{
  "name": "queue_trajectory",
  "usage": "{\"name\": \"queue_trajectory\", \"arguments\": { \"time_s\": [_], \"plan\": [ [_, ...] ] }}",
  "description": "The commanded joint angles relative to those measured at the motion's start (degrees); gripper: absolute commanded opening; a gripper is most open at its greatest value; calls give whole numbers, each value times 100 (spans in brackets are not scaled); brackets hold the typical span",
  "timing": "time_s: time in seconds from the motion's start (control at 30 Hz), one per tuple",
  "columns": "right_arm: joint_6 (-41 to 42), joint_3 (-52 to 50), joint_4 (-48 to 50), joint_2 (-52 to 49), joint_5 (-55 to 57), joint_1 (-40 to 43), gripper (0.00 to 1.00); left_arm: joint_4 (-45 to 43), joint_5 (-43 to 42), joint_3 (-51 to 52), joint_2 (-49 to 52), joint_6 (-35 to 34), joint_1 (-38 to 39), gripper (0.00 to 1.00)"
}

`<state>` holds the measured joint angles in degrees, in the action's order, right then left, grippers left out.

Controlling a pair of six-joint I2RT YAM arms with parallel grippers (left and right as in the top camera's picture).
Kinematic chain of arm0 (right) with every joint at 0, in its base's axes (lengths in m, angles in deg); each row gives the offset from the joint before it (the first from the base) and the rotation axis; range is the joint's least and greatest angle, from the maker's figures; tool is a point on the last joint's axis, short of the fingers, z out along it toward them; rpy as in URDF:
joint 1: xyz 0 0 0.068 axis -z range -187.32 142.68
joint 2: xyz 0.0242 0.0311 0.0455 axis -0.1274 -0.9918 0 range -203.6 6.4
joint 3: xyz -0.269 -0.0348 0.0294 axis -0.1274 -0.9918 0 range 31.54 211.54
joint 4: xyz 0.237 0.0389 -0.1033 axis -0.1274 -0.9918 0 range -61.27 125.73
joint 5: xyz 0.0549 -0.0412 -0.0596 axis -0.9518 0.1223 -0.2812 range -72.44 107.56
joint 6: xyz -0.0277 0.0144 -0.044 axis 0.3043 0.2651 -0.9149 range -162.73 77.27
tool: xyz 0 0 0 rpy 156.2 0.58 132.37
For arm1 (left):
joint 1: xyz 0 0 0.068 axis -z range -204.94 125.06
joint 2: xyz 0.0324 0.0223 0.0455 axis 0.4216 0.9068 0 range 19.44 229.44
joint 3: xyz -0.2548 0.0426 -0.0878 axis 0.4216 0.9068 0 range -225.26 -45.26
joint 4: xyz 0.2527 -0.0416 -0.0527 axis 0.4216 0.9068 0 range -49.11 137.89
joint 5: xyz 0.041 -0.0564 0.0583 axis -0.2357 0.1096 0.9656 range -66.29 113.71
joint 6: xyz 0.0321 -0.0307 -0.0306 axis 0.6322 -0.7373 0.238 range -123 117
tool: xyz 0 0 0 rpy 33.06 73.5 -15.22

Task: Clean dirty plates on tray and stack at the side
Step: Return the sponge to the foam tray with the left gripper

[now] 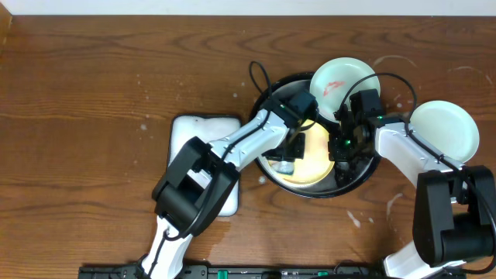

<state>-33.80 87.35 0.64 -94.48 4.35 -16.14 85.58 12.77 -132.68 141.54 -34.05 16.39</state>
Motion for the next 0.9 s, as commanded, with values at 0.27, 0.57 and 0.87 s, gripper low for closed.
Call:
{"name": "queue_trajectory", "arguments": {
  "time_s": [0.27, 0.57, 0.87],
  "plan": [
    [-136, -55, -35, -94, 190, 9, 1, 164, 1703, 306, -1250, 37, -205, 7],
    [-175, -55, 4, -94, 247, 11, 1, 949, 1794, 306, -2323, 39, -538, 8],
    [-107, 44, 264, -72, 437, -9, 1, 2065, 1810, 605, -2404, 42, -1764, 8]
  ]
}}
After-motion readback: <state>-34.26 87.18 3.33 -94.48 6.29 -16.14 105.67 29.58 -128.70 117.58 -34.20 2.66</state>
